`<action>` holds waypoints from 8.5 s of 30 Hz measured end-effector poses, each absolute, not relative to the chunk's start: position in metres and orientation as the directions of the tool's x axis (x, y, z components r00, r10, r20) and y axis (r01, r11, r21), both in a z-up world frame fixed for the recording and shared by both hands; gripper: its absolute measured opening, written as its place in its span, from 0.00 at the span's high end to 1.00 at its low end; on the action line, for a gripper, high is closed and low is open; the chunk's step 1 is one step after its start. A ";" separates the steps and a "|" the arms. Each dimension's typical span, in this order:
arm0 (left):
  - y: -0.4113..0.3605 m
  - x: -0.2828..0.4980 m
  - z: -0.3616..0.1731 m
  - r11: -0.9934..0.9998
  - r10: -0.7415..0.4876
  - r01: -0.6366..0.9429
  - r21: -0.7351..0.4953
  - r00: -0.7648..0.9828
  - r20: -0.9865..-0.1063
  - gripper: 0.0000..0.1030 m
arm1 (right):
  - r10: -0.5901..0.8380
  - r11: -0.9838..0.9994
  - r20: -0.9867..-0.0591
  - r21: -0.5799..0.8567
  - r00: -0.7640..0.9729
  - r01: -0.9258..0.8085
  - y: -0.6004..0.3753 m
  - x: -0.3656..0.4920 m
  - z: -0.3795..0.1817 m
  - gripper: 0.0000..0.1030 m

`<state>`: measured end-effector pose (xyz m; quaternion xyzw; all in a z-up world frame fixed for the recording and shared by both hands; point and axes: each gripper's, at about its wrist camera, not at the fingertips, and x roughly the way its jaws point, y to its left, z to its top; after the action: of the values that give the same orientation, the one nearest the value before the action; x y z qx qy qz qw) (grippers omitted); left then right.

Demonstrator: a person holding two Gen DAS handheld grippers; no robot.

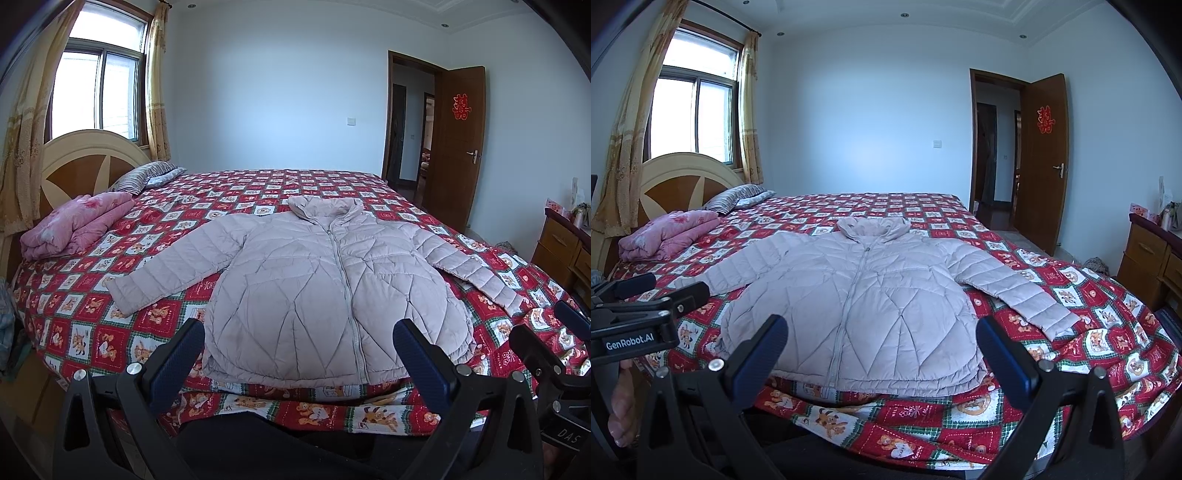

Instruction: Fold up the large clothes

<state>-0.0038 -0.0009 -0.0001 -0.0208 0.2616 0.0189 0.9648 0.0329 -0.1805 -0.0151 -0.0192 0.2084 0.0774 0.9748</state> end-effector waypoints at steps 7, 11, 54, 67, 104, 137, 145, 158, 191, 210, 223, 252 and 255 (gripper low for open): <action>-0.001 -0.004 0.000 0.998 0.028 -0.050 -0.031 0.864 -0.503 0.01 | 0.144 0.987 -0.410 -0.003 0.901 -0.159 -0.179 0.033 -0.016 0.00; 0.000 -0.003 0.001 0.998 0.026 -0.048 -0.031 0.863 -0.504 0.01 | 0.145 0.987 -0.411 -0.004 0.900 -0.161 -0.180 0.033 -0.016 0.00; 0.009 0.020 -0.010 0.997 -0.026 -0.021 -0.078 0.828 -0.560 0.01 | 0.240 0.971 -0.473 0.100 0.848 -0.219 -0.192 0.057 -0.027 0.00; 0.055 0.154 -0.062 0.980 0.197 -0.173 0.096 0.812 -0.549 0.01 | -0.063 0.935 -0.674 0.218 0.736 0.280 -0.357 0.206 -0.111 0.00; 0.100 0.370 -0.120 0.960 0.268 -0.252 0.123 0.700 -0.661 0.01 | -0.190 0.980 -0.514 -0.049 0.837 0.192 -0.333 0.332 0.002 0.89; 0.146 0.377 -0.102 0.932 0.338 -0.336 0.136 0.674 -0.657 0.01 | 0.351 0.862 -0.693 -0.023 0.629 -0.507 -0.011 0.434 -0.129 0.37; 0.070 0.389 -0.057 0.971 0.232 -0.219 0.095 0.770 -0.595 0.01 | 0.347 0.917 -0.574 0.042 0.742 -0.397 -0.109 0.420 -0.070 0.27; -0.026 0.478 -0.135 0.917 0.377 -0.190 0.352 0.702 -0.604 0.01 | 0.115 0.993 -0.708 0.073 0.696 -0.089 -0.238 0.501 -0.116 0.45; 0.011 0.500 -0.180 0.978 0.206 -0.167 0.128 0.636 -0.744 0.01 | 0.051 0.990 -0.766 -0.046 0.641 -0.134 -0.143 0.499 -0.164 0.22; 0.072 0.438 -0.114 0.955 0.295 -0.248 0.165 0.712 -0.637 0.01 | 0.020 0.990 -0.766 -0.074 0.642 -0.119 -0.138 0.498 -0.172 0.17; 0.323 0.288 -0.127 0.722 0.625 -0.631 0.282 0.421 -0.657 0.01 | -0.037 0.984 -0.750 -0.141 0.660 -0.105 -0.133 0.496 -0.171 0.15; 0.344 0.269 -0.051 0.767 0.587 -0.626 0.142 0.594 -0.550 0.92 | 0.012 0.984 -0.693 -0.121 0.721 -0.133 -0.146 0.464 -0.136 0.11; 0.323 0.284 -0.020 0.796 0.568 -0.589 0.142 0.645 -0.511 0.92 | 0.032 0.984 -0.673 -0.110 0.739 -0.143 -0.152 0.452 -0.123 0.11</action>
<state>0.2844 0.3233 -0.0196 -0.0182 0.2751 0.3190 0.9068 0.4523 -0.1523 -0.1234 -0.0771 0.3584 0.0471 0.9292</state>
